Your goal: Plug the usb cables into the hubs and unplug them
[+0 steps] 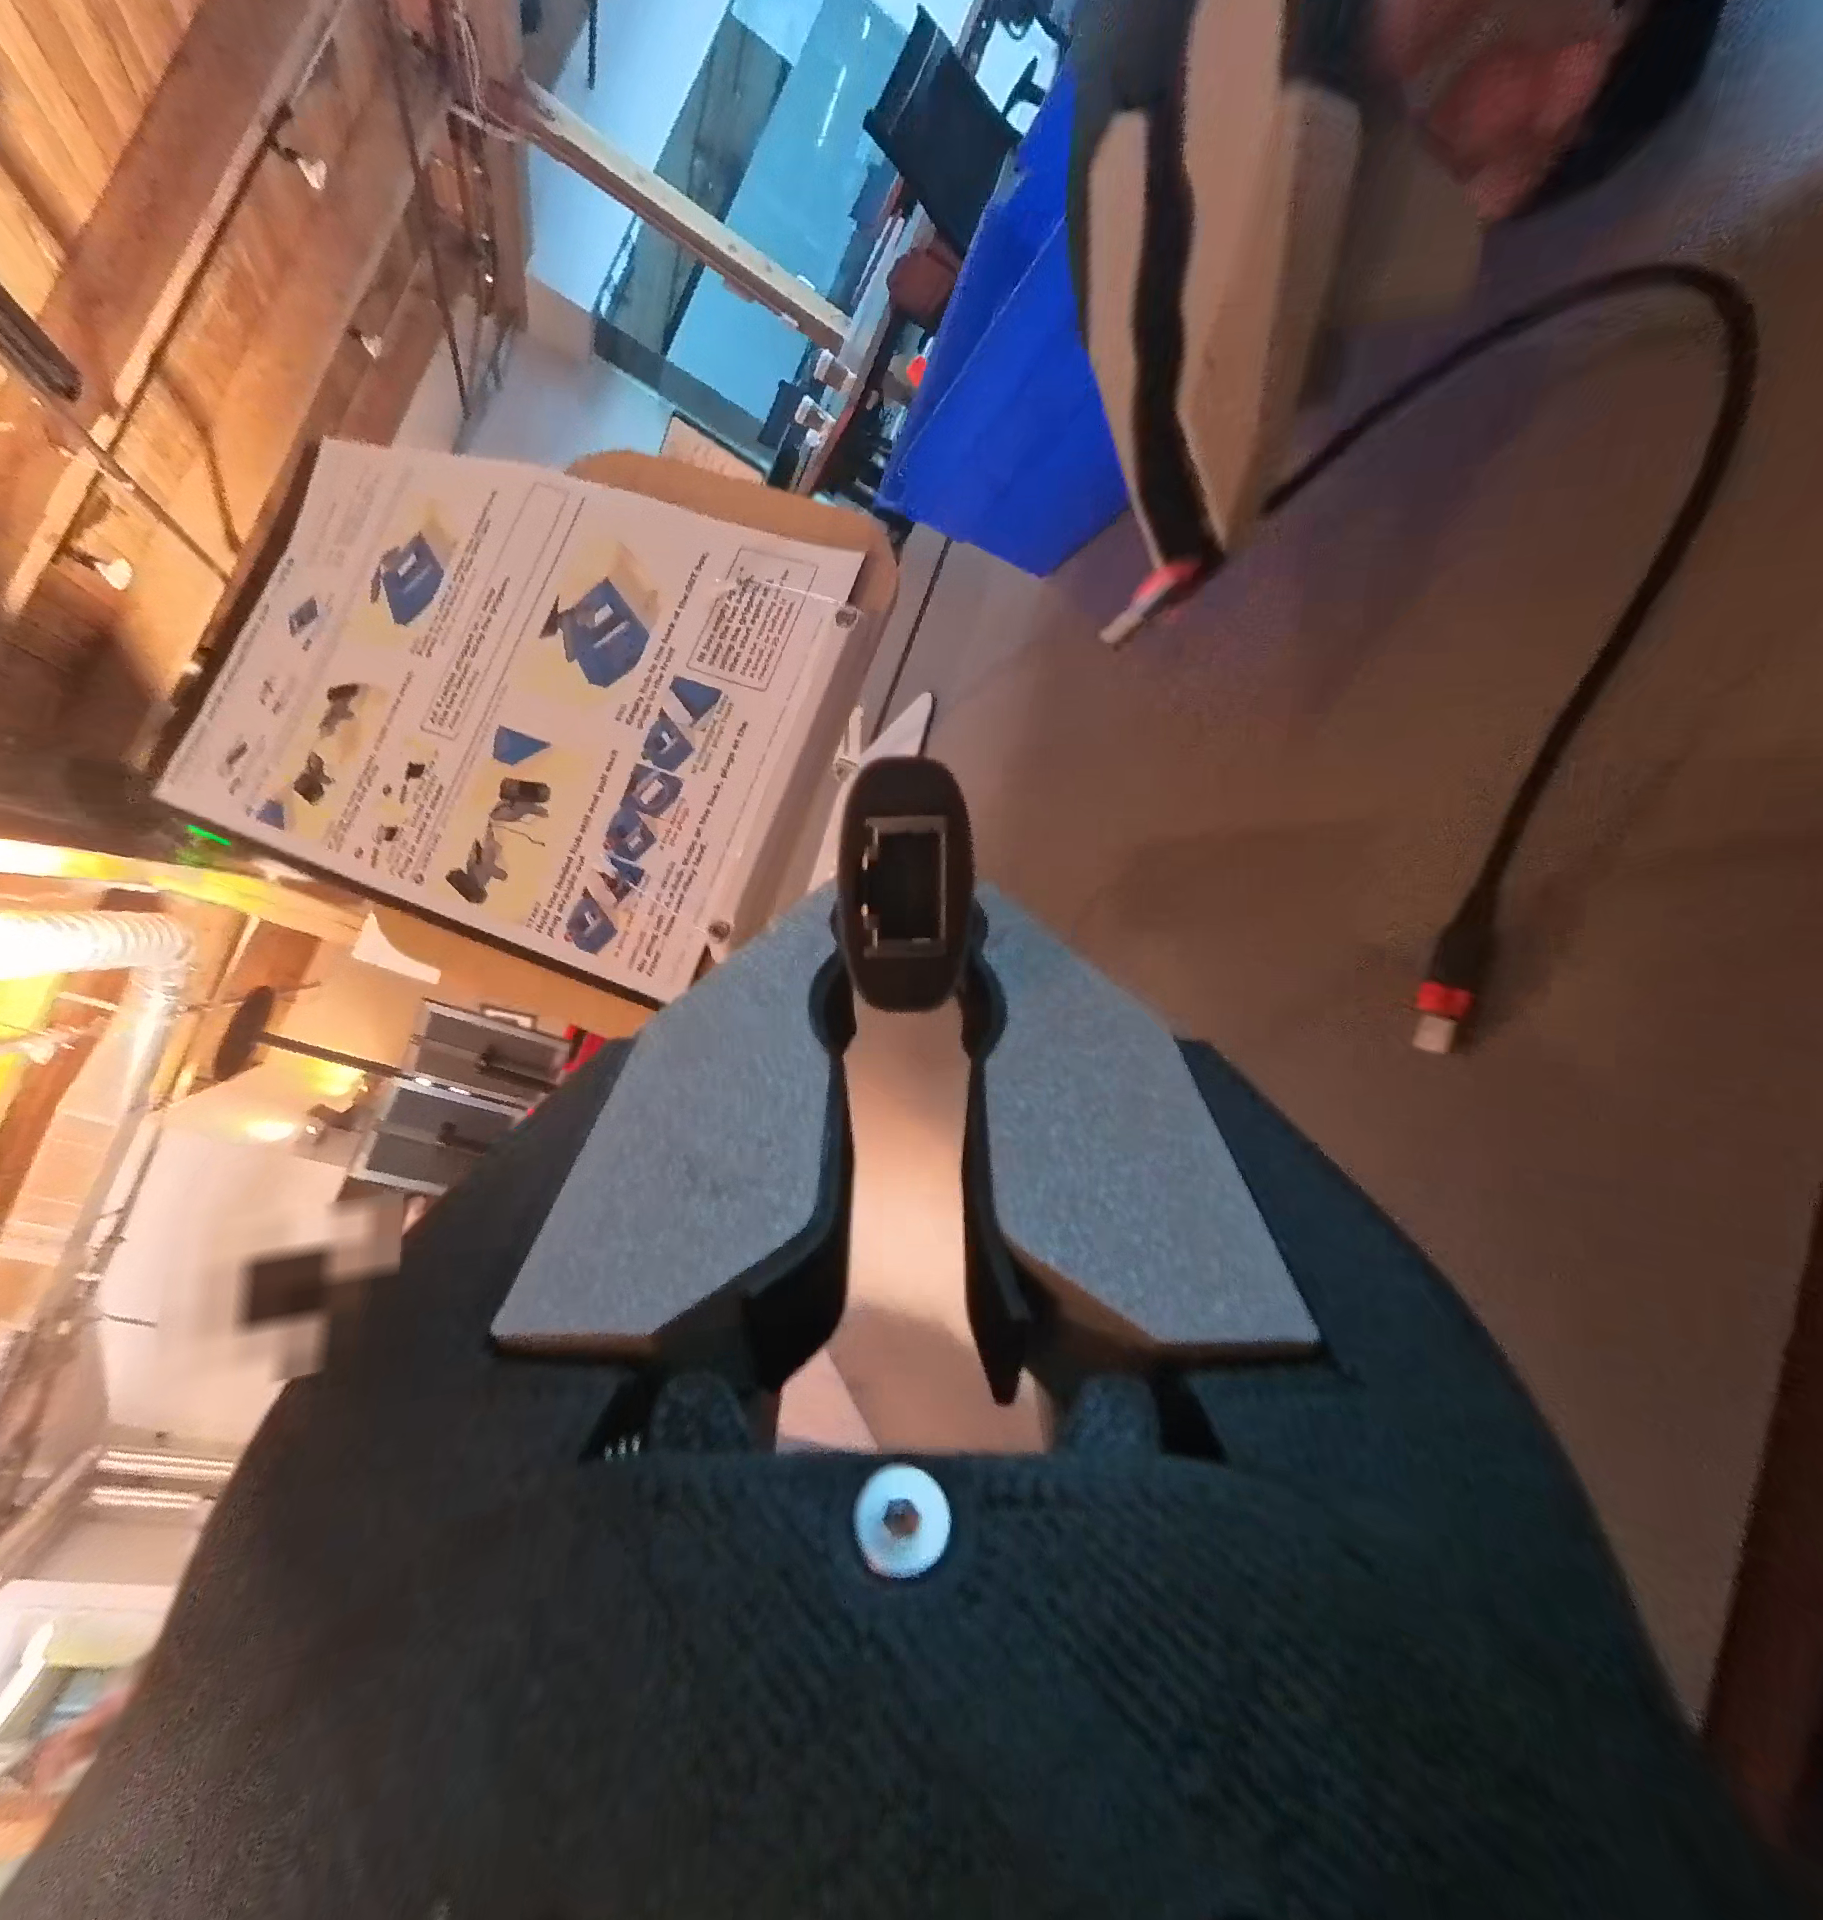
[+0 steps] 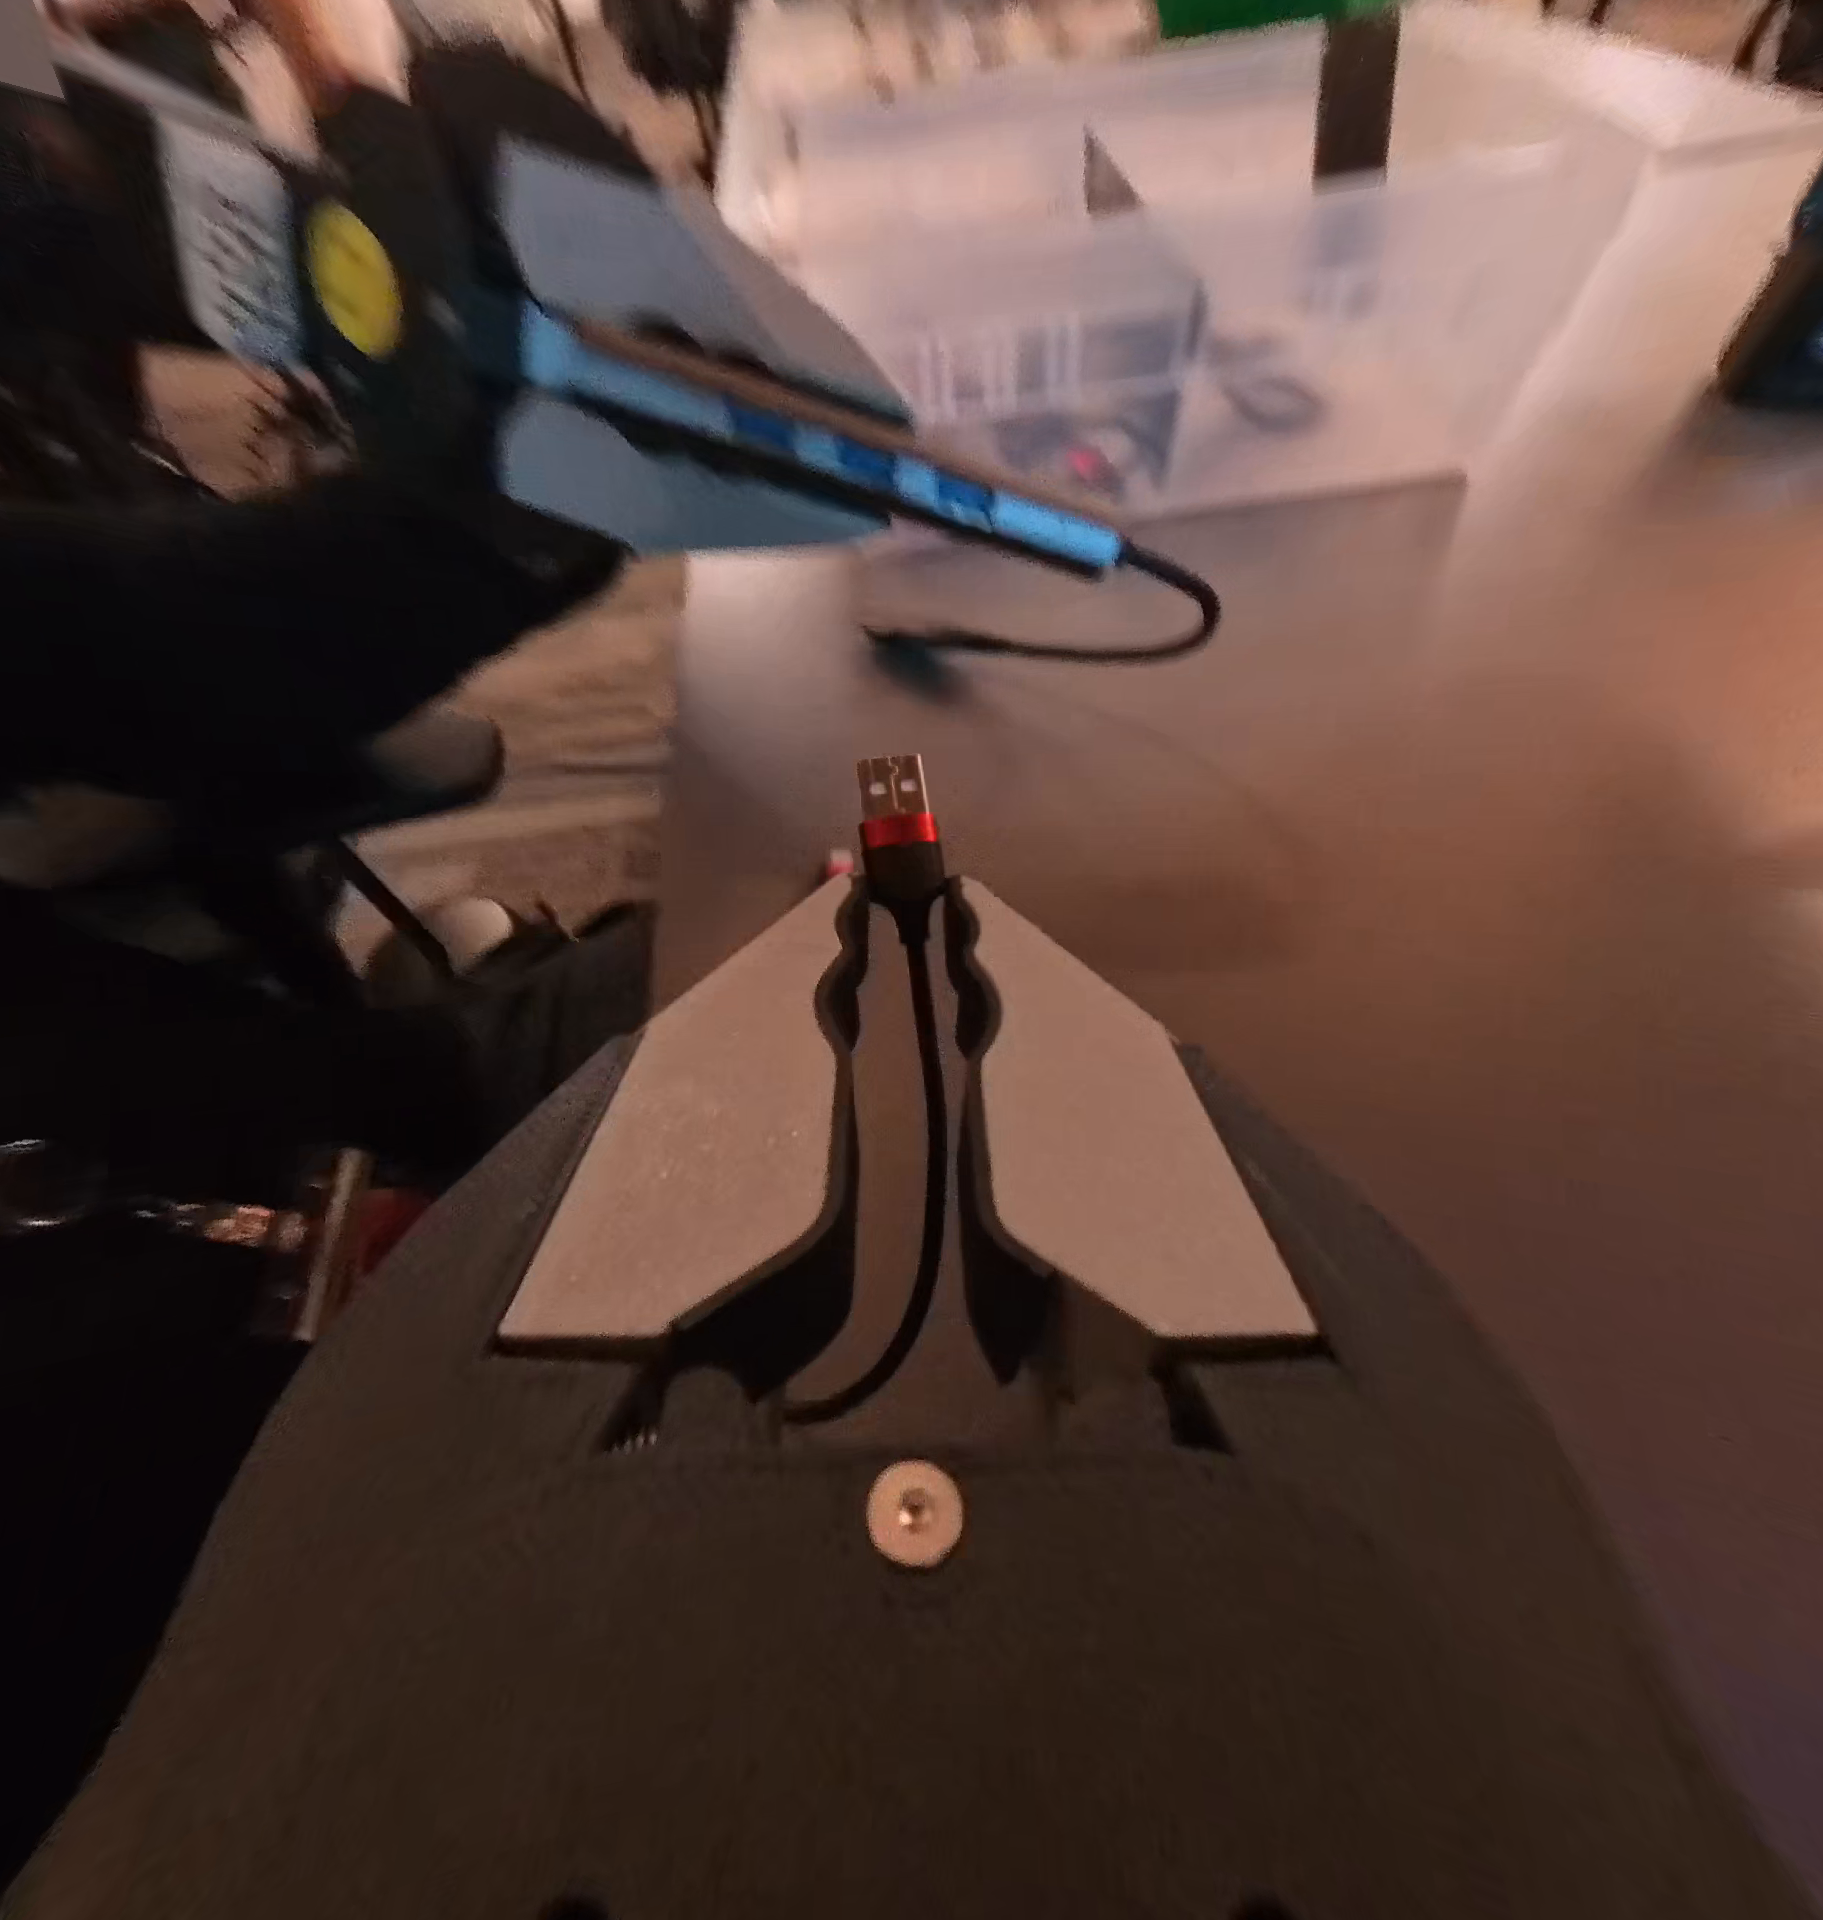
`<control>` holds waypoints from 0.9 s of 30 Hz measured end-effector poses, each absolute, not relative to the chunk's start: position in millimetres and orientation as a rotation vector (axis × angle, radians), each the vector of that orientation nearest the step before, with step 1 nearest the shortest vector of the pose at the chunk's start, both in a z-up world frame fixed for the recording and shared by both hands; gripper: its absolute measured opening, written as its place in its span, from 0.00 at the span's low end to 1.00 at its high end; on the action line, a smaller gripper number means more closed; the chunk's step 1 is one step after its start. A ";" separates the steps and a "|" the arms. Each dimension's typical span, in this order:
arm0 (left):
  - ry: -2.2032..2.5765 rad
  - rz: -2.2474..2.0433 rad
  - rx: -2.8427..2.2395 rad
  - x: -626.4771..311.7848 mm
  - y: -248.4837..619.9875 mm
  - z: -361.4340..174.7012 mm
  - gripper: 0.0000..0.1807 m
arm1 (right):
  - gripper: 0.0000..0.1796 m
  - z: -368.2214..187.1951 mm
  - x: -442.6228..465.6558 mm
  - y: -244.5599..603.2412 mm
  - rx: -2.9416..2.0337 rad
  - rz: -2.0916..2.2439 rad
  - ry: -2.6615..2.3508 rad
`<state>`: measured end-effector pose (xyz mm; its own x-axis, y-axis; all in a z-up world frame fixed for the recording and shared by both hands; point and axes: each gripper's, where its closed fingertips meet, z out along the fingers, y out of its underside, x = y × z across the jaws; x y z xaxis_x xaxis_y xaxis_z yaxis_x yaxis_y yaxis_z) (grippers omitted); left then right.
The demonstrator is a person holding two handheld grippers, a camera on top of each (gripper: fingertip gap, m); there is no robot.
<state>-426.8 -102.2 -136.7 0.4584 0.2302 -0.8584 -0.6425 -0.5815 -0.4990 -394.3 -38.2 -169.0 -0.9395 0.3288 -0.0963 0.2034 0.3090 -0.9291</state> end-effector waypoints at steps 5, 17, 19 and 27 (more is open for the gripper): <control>0.428 1.314 -1.792 -410.9 -93.5 -124.7 0.07 | 0.06 -137.3 -367.9 -43.6 -0.371 1.860 -2.408; 0.401 1.197 -1.718 -398.1 -93.9 -110.2 0.07 | 0.06 -108.9 -350.4 -51.5 -0.387 1.801 -2.396; 0.387 1.177 -1.707 -398.8 -96.1 -108.2 0.07 | 0.06 -103.0 -348.6 -50.8 -0.401 1.782 -2.382; 0.400 1.195 -1.715 -398.1 -96.4 -107.1 0.07 | 0.07 -104.9 -348.4 -49.2 -0.450 1.702 -2.401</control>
